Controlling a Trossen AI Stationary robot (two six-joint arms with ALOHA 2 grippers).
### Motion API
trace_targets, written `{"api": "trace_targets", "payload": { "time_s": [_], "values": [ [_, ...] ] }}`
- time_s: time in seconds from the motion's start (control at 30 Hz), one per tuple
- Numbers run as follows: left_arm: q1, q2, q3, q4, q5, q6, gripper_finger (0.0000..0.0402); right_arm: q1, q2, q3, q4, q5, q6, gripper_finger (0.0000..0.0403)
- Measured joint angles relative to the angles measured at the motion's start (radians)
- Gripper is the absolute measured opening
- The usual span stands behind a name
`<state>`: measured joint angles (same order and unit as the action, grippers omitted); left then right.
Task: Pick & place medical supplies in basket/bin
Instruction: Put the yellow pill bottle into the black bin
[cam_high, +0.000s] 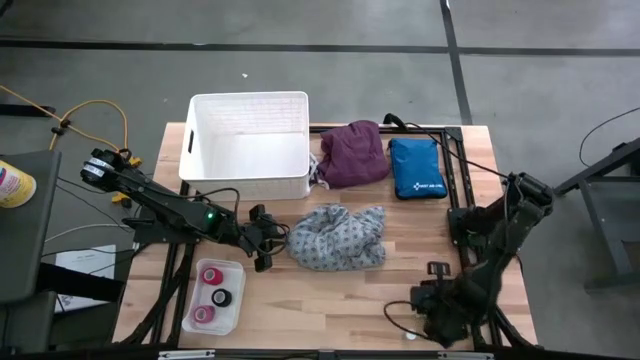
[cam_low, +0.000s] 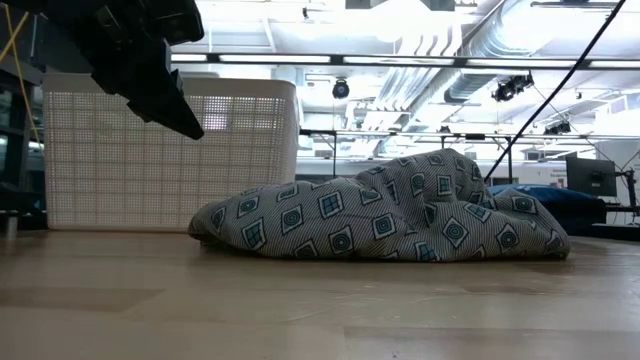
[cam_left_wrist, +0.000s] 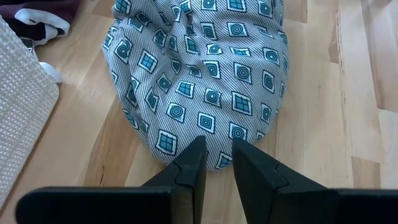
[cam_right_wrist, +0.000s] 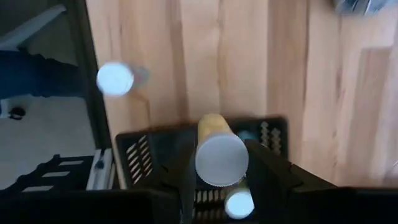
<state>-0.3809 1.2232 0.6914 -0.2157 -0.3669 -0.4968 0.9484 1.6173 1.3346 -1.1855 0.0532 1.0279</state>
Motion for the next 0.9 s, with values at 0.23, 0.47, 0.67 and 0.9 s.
{"api": "trace_targets", "payload": {
  "time_s": [0.23,0.47,0.67,0.9],
  "values": [
    [0.000,0.000,0.000,0.000,0.000,0.000,0.0074,0.131,0.000,0.000,-0.003,0.007,0.184,0.0109],
    [0.000,0.000,0.000,0.000,0.000,0.000,0.0074,0.200,0.000,0.000,-0.015,0.026,0.275,0.0109],
    [0.000,0.000,0.000,0.000,0.000,0.000,0.0074,0.206,0.000,0.000,-0.013,0.040,0.288,0.0109],
    [0.000,0.000,0.000,0.000,0.000,0.000,0.0074,0.208,0.021,0.000,-0.006,0.057,0.304,0.0109]
  ]
}}
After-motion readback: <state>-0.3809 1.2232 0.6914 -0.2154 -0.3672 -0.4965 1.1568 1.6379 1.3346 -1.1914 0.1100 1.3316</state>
